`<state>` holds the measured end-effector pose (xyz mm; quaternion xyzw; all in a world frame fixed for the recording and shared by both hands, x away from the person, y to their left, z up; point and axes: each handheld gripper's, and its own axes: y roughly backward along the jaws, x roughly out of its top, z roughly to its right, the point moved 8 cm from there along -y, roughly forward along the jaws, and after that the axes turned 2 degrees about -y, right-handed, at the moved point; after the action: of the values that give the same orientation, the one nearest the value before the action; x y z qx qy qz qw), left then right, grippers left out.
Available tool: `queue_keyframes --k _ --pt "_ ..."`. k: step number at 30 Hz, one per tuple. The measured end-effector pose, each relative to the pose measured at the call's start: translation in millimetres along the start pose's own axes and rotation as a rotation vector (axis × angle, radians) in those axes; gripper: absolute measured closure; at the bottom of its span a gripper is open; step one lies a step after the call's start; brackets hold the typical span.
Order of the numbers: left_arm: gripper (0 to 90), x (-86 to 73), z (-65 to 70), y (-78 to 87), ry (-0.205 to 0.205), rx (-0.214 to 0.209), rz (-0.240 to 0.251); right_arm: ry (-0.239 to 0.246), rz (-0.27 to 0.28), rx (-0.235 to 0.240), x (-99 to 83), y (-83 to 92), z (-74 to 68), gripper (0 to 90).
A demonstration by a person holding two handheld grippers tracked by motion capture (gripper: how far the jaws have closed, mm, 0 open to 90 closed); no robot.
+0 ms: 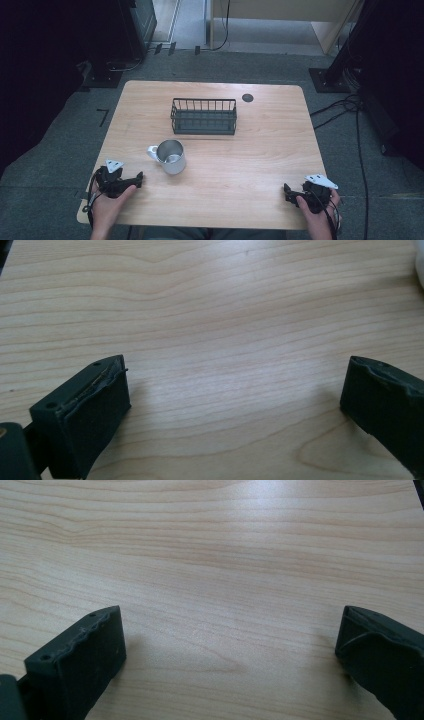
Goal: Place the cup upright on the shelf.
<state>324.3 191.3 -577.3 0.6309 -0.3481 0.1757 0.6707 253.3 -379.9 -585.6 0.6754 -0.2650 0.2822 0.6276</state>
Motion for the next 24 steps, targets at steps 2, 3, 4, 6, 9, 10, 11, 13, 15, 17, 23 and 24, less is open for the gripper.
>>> queue_keyframes --k 2,3,4,6,9,10,11,13,15,17,23,24 --pt "0.0 -2.8 3.1 2.8 -0.026 -0.025 0.000 0.000 0.000 0.000 0.0 0.0 0.0 0.0" --pt "0.0 -3.6 3.9 3.8 -0.045 -0.039 -0.009 0.000 0.000 0.000 0.0 0.0 0.0 0.0" --pt "0.0 -4.5 4.2 5.4 -0.051 -0.047 -0.027 0.000 0.000 0.000 0.0 0.0 0.0 0.0" --pt "0.0 -3.9 5.3 7.6 -0.033 -0.077 -0.024 0.000 0.000 0.000 0.0 0.0 0.0 0.0" --pt "0.0 2.2 7.5 10.2 -0.014 -0.133 0.020 0.000 0.000 0.000 0.0 0.0 0.0 0.0" --pt "0.0 4.8 9.4 10.7 -0.011 -0.148 0.030 0.000 -0.001 -0.001 0.0 0.0 0.0 0.0" --pt "0.0 7.5 11.9 10.9 -0.023 -0.158 0.034 0.000 0.000 0.000 0.0 0.0 0.0 0.0" --pt "0.0 13.1 19.6 11.1 -0.061 -0.175 0.039 0.000 0.000 0.000 0.0 0.0 0.0 0.0" --pt "0.0 23.5 33.7 10.9 -0.098 -0.222 0.059 0.000 0.000 0.000 0.0 0.0 0.0 0.0" --pt "0.0 26.0 36.9 10.9 -0.111 -0.234 0.063 0.000 0.000 0.000 0.0 0.0 0.0 0.0" --pt "3.7 38.7 63.2 13.7 -0.147 -0.302 0.105 0.000 0.000 0.000 0.0 0.0 0.0 0.0" --pt "4.6 38.2 66.3 14.7 -0.146 -0.308 0.106 0.000 0.000 0.000 0.0 0.0 0.0 0.0"
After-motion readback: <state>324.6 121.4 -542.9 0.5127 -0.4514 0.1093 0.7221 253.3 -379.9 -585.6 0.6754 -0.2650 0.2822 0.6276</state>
